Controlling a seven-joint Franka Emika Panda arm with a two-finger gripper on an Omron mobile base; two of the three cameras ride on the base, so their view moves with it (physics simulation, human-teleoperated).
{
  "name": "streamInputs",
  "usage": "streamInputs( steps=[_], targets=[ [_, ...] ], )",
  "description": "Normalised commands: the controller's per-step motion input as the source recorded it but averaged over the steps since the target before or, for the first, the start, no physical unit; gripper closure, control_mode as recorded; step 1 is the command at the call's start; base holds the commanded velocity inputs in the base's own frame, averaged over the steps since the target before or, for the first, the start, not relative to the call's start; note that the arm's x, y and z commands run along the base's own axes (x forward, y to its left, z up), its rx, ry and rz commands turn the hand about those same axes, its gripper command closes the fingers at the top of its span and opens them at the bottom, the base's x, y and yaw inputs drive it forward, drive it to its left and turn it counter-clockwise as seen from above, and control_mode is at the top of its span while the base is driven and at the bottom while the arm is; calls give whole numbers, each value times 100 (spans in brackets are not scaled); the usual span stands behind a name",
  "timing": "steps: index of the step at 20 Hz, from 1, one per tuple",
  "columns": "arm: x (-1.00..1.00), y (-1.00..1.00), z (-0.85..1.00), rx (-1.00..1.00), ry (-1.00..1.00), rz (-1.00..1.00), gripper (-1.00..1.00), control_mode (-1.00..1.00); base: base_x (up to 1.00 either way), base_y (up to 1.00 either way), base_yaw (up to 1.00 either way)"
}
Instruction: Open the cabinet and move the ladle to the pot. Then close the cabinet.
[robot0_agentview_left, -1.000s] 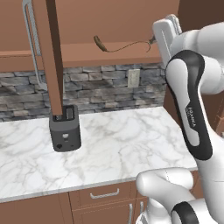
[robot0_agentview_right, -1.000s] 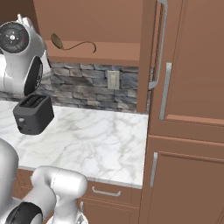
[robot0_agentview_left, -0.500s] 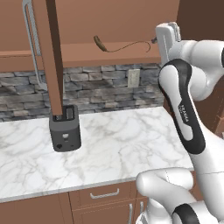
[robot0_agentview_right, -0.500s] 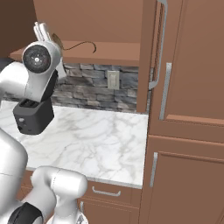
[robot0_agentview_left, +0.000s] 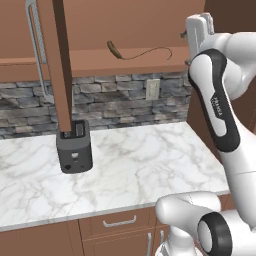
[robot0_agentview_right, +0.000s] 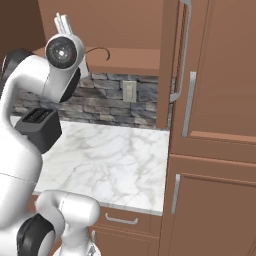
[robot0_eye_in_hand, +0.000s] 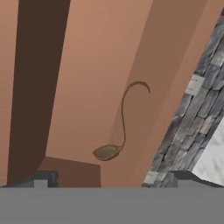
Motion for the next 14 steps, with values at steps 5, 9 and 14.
streamInputs(
  steps=[5,9,14],
  targets=[
    [23,-7,0,0,0,-1,-100,-100,0,0,0],
    [23,0,0,0,0,0,-100,-100,0,0,0],
    [34,0,-1,0,0,0,-100,-100,0,0,0]
  ],
)
